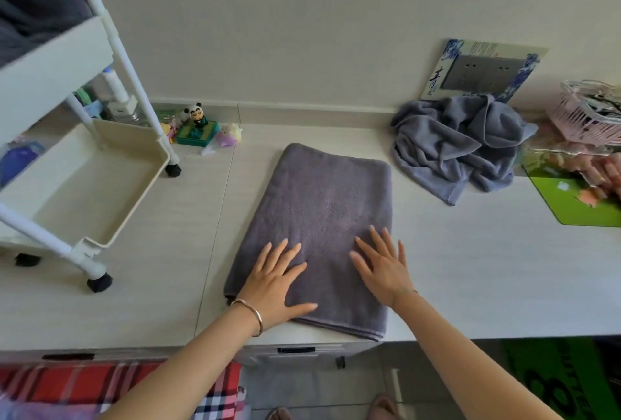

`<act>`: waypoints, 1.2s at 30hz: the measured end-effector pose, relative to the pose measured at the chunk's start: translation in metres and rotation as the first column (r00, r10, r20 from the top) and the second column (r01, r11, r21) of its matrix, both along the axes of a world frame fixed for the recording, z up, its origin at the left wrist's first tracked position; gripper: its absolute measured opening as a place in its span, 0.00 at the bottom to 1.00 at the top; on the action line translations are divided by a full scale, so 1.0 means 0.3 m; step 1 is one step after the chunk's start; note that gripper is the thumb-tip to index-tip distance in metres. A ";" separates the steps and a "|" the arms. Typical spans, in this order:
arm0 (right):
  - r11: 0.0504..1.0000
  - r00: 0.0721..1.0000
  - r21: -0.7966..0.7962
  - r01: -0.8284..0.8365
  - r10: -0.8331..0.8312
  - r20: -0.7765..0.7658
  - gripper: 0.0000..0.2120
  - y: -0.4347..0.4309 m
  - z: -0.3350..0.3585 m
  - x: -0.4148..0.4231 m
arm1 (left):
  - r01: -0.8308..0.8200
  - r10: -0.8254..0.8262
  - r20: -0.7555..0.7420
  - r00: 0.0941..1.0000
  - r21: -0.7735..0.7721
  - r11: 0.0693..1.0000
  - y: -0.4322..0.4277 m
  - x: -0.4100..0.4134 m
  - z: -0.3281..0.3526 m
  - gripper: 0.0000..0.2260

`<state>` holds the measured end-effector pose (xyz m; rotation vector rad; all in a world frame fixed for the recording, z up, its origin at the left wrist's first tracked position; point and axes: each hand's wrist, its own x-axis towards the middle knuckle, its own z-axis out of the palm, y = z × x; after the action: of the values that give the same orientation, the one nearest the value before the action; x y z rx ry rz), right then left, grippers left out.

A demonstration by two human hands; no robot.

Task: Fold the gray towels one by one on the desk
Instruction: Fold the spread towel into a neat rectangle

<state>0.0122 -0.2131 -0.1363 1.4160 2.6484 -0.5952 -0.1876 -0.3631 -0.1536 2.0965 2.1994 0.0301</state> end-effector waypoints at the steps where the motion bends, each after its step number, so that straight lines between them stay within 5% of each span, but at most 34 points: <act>1: 0.997 0.997 0.033 -0.075 0.076 -0.033 0.33 -0.035 -0.003 0.007 | 0.008 -0.009 -0.013 1.000 -0.086 0.996 -0.006 0.000 0.013 0.39; 5: 0.931 0.927 0.059 -0.360 0.364 -0.094 0.31 -0.183 -0.022 0.054 | 0.073 -0.061 0.064 0.996 -0.203 0.976 -0.002 -0.020 -0.003 0.48; 14: 0.899 0.913 0.181 -0.400 0.409 -0.013 0.31 -0.231 -0.044 0.053 | -0.001 0.001 -0.002 1.000 -0.193 0.981 0.006 0.003 0.008 0.57; 20: 0.883 0.918 0.281 -0.376 0.397 -0.020 0.38 -0.231 -0.058 0.046 | -0.038 0.027 -0.057 0.998 -0.213 0.976 0.017 0.047 0.048 0.32; 24: 0.898 0.950 0.314 -0.309 0.308 0.054 0.27 -0.206 0.019 0.051 | -0.057 0.055 -0.016 0.998 -0.222 0.973 0.030 0.048 0.080 0.28; 27: 0.927 0.953 0.228 -0.297 0.274 0.126 0.10 -0.181 0.124 0.036 | -0.079 0.068 -0.066 0.996 -0.190 0.979 0.035 0.041 0.117 0.24; 31: 0.963 0.968 0.098 -0.249 0.245 0.054 0.08 -0.103 0.224 0.052 | -0.176 0.156 -0.117 0.981 -0.197 0.965 0.049 0.008 0.209 0.16; 36: 0.908 0.957 -0.352 -0.226 0.275 0.095 0.06 0.047 0.369 0.102 | 0.029 0.167 0.392 0.905 -0.448 0.893 0.072 -0.060 0.378 0.04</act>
<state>0.0429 -0.1991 -0.0254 0.9646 2.4129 -0.8339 -0.2057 -0.3414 -0.0402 1.5815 1.8090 -0.0138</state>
